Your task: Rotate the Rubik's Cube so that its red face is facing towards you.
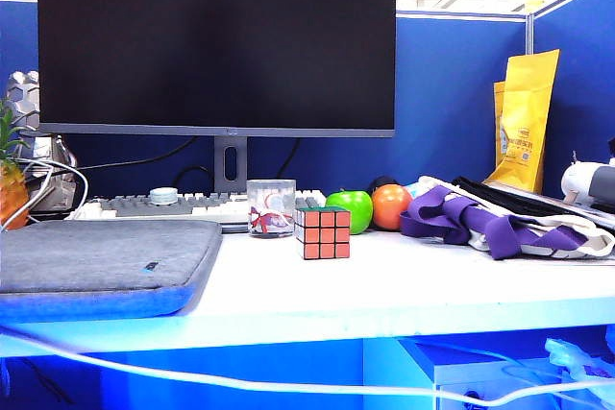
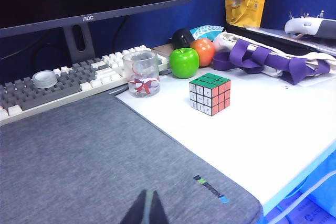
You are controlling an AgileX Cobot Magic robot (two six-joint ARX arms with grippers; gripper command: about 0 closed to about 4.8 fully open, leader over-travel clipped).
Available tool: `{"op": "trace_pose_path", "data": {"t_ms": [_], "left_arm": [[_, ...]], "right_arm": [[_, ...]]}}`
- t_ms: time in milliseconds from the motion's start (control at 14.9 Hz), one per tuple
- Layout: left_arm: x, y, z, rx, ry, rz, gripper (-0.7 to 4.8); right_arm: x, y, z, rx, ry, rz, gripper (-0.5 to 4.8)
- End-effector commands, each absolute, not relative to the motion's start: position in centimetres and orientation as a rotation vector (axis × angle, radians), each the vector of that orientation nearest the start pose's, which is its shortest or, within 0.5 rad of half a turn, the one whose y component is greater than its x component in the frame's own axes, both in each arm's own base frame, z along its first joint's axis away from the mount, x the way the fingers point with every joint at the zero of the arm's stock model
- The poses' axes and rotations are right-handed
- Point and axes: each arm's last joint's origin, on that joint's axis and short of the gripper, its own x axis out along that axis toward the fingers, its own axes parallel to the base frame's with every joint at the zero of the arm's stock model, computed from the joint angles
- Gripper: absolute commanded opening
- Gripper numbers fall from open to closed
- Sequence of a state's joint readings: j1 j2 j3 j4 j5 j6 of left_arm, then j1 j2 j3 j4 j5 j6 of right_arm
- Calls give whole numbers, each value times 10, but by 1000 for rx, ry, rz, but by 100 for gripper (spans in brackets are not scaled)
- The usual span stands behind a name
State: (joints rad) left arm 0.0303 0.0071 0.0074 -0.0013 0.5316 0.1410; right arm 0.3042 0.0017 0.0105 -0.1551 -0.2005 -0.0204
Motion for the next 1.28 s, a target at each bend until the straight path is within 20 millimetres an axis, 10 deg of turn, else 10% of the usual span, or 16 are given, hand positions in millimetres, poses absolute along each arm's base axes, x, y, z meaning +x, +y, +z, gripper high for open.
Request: {"op": "trace_pose_path", "data": {"t_ms": [67, 537, 940, 1275], "left_arm": [[94, -12, 167, 142, -48, -505, -1], [93, -12, 176, -207, -42, -515, -1], [88, -13, 240, -221, -189, -581, -3], [177, -13, 326, -84, -38, -680, -3]], "right_arm": [[90, 34, 150, -29, 142, 506, -1], [91, 33, 157, -24, 72, 454, -1], [89, 30, 192, 149, -238, 383, -2], [106, 33, 243, 74, -141, 298, -2]]}}
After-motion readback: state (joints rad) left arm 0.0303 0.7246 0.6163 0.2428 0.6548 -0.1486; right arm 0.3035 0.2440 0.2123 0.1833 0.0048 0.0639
